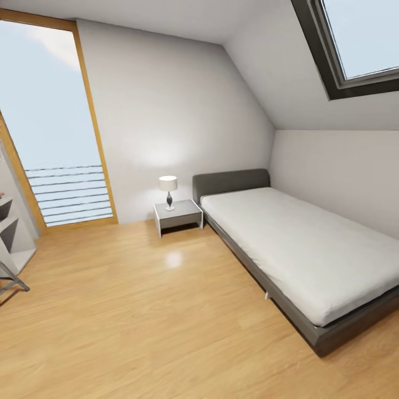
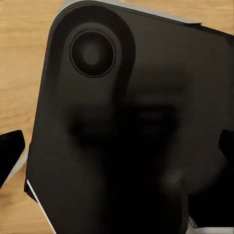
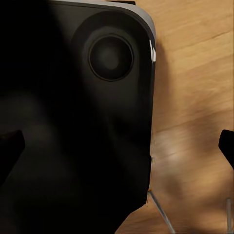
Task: Attach the digital camera to the camera tripod in the bedroom.
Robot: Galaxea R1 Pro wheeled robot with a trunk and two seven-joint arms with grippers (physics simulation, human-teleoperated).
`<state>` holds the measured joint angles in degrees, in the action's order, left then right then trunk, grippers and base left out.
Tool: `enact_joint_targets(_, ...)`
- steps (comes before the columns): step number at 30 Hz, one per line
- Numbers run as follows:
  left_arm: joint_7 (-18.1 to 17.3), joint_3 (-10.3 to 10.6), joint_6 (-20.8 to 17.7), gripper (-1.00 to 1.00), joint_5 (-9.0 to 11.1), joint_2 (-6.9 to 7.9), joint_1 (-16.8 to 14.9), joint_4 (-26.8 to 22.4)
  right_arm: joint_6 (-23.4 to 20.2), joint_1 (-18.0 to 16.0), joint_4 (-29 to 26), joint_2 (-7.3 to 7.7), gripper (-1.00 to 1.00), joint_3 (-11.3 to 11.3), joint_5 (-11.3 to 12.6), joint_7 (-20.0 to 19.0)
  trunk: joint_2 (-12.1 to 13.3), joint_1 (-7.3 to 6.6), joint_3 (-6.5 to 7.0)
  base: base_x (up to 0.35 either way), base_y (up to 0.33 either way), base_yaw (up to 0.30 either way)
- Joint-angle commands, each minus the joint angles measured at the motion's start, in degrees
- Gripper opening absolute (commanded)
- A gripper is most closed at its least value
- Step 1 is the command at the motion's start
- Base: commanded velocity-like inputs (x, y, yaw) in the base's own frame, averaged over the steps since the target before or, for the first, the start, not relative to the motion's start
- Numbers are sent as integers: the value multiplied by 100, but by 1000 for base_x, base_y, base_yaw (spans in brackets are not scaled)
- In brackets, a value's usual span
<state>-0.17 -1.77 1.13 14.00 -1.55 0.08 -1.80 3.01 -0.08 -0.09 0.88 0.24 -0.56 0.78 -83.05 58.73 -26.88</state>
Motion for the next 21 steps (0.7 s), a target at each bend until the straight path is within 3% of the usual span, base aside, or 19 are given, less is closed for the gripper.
enact_joint_targets(1,-2,-16,10,100,19,-4,1,-4,16,-1,1,0,100,2,-6,8,-3,-1,-4,-70,222,0)
enact_joint_targets(9,-3,-16,10,100,16,-4,1,-4,16,-1,1,0,100,2,-6,9,-3,-1,-4,-39,187,0)
enact_joint_targets(21,-2,-12,10,100,15,-4,1,-4,16,-1,1,0,100,2,-6,10,-3,-1,-4,-5,28,0)
